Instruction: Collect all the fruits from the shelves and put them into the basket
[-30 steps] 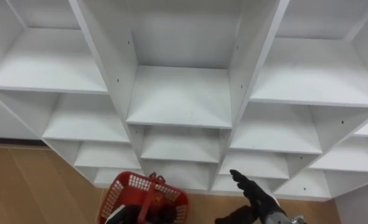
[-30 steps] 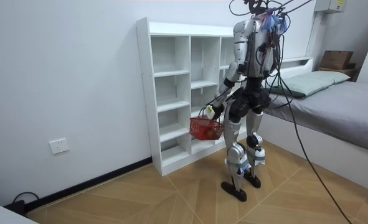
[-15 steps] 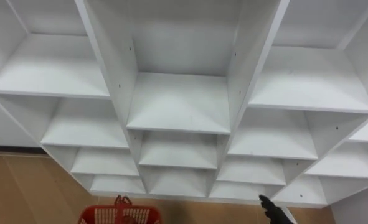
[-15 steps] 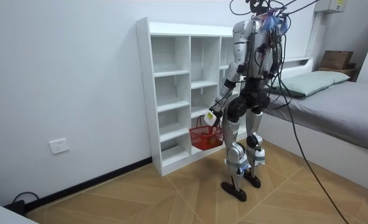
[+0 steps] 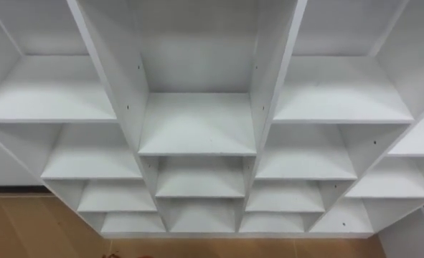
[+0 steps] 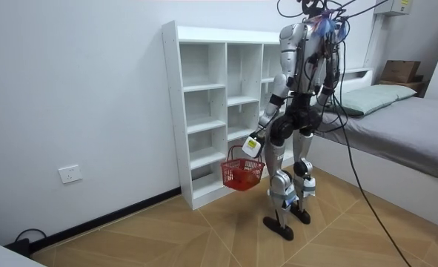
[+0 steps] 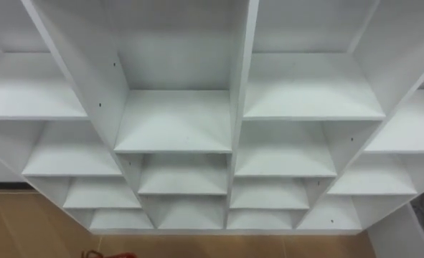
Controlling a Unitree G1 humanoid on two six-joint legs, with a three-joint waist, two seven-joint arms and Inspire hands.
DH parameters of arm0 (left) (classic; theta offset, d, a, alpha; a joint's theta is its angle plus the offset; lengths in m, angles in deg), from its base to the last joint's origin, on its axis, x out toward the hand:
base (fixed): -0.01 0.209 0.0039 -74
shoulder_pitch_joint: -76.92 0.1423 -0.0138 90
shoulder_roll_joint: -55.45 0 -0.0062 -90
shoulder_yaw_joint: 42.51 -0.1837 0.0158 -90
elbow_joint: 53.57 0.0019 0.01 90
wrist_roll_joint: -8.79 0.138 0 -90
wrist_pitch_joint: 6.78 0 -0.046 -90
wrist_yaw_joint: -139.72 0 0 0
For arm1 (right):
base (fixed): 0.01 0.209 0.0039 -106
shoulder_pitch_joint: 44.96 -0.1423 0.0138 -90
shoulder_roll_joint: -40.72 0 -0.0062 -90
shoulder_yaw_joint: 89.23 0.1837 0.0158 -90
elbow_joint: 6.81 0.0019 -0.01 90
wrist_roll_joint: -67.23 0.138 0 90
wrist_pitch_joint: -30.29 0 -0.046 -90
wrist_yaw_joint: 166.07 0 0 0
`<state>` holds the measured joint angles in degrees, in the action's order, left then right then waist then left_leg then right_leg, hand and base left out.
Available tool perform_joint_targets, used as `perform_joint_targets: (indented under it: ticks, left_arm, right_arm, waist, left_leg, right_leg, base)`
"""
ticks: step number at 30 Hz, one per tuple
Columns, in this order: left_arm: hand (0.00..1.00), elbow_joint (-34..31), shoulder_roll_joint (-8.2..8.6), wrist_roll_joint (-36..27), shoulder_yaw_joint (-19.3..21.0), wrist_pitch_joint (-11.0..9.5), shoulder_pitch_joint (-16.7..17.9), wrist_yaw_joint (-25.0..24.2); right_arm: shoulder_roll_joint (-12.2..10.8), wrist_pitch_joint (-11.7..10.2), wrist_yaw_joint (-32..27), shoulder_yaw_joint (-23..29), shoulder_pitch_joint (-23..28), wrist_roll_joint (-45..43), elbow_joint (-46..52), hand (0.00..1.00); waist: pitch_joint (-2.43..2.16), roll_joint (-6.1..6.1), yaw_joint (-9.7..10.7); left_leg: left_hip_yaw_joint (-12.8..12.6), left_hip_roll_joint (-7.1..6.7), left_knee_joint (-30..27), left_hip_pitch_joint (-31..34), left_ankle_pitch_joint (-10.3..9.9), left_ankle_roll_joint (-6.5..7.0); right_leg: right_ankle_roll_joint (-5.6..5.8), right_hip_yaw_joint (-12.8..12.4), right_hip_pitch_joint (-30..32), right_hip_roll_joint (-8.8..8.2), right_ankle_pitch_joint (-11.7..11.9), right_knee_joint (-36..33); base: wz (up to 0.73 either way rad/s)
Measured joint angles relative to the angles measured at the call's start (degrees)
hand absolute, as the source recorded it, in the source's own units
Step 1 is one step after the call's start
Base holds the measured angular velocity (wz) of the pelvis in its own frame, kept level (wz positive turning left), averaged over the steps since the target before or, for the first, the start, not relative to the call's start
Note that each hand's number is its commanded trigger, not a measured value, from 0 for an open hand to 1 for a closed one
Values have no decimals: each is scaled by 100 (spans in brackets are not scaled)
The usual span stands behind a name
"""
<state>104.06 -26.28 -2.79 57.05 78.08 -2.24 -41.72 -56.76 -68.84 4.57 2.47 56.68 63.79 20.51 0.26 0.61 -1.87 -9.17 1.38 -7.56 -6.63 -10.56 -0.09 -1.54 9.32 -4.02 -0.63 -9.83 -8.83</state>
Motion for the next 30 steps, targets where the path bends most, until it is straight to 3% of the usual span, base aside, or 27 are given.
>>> perform_joint_targets:
  ticks: [9,14,23,30]
  left_arm:
    - [100,4,2,112,220,149,138,157]
    - [100,-24,50,130,218,223,126,315]
    - [100,-137,120,1666,198,337,65,577]
    - [100,-227,114,1855,-9,410,63,733]
  right_arm:
    - [-48,109,16,42,-43,393,-618,0]
    - [-248,296,-22,413,-8,656,-767,0]
    - [-263,523,41,418,-37,545,-1096,0]
    - [-262,727,77,401,-105,266,-1135,0]
  waist:
    - [-9,28,35]
    - [-11,37,102]
    - [-27,2,216]
    - [-21,-63,301]
  left_leg:
    - [-2,-1,12,2,-19,9]
    - [14,-3,6,6,-20,11]
    - [-11,0,13,-8,-57,12]
    - [-13,-1,-1,-6,-57,12]
  right_leg:
    - [4,7,-4,-3,-1,5]
    - [8,-8,-1,-2,-4,11]
    - [17,-116,3,63,-4,-10]
    - [17,-119,3,50,-5,-4]
  base:
    - [0]
    - [0]
    - [-4]
    - [0]
